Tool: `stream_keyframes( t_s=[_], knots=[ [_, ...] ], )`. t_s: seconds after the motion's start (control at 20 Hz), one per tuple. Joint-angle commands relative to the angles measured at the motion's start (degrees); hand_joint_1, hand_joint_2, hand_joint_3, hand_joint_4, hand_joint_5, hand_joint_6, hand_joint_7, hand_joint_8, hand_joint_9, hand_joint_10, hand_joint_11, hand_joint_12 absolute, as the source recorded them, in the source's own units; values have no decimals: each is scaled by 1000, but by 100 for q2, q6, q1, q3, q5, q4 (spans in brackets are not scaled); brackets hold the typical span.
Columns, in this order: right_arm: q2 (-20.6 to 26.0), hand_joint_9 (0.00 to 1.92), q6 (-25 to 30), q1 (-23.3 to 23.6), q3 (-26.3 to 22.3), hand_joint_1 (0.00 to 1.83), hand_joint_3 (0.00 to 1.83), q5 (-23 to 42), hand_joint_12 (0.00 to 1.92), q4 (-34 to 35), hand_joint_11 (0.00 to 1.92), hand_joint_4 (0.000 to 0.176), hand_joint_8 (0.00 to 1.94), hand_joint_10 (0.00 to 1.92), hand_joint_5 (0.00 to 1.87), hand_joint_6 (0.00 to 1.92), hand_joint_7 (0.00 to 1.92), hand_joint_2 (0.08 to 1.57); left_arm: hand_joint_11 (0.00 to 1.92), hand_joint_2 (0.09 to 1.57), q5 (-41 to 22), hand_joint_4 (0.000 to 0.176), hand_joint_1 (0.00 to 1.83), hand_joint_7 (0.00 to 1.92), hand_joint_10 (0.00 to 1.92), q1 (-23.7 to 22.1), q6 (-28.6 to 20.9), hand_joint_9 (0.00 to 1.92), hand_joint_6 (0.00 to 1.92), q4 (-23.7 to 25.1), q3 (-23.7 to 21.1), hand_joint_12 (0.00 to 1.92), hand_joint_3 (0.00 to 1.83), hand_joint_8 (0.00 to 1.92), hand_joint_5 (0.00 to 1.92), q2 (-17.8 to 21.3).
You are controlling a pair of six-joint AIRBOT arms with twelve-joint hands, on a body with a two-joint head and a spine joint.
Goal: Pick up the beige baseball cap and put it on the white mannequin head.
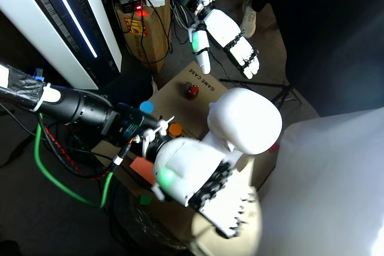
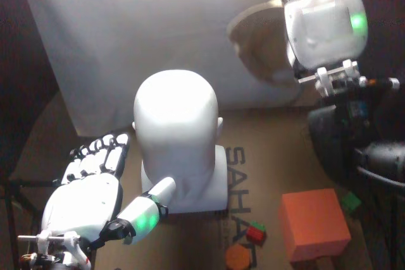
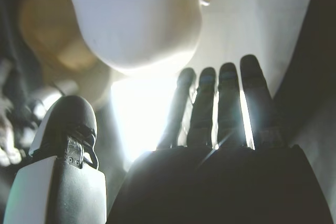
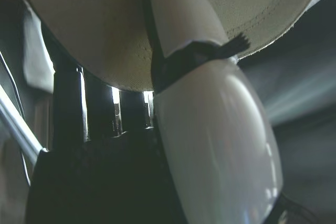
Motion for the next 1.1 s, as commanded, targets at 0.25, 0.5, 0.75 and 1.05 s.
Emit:
stream_keyframes(
  t_s=[0.25, 0.5, 0.75, 1.05],
  knots=[
    [-222, 824, 298, 357, -68, 1259, 1, 1189, 1586, -1093, 476, 0, 1051, 1086, 891, 958, 1073, 1118, 0, 1134, -553, 0, 0, 0, 0, -41, -29, 0, 2, 268, 56, 167, 0, 0, 33, -30],
    [-450, 818, 512, 556, -68, 1255, 2, 959, 1612, -1242, 482, 0, 1056, 1091, 860, 1010, 1066, 1126, 0, 1136, -731, 0, 0, 0, 0, 63, -95, 0, 3, 347, -8, 128, 0, 0, 46, 2],
    [-621, 810, 415, 528, 152, 1245, 1, 864, 1623, -2002, 460, 0, 1043, 1088, 838, 1068, 1058, 1133, 0, 1122, -792, 0, 0, 0, 0, 72, -107, 0, 0, 337, -18, 0, 0, 0, 51, 1],
    [-837, 847, 613, 515, 399, 1240, 0, 750, 1631, -2044, 480, 0, 1022, 1078, 838, 1087, 1059, 1133, 19, 1119, -807, 0, 0, 0, 0, 108, -106, 0, 0, 346, -56, 9, 0, 0, 37, -2]
  ],
)
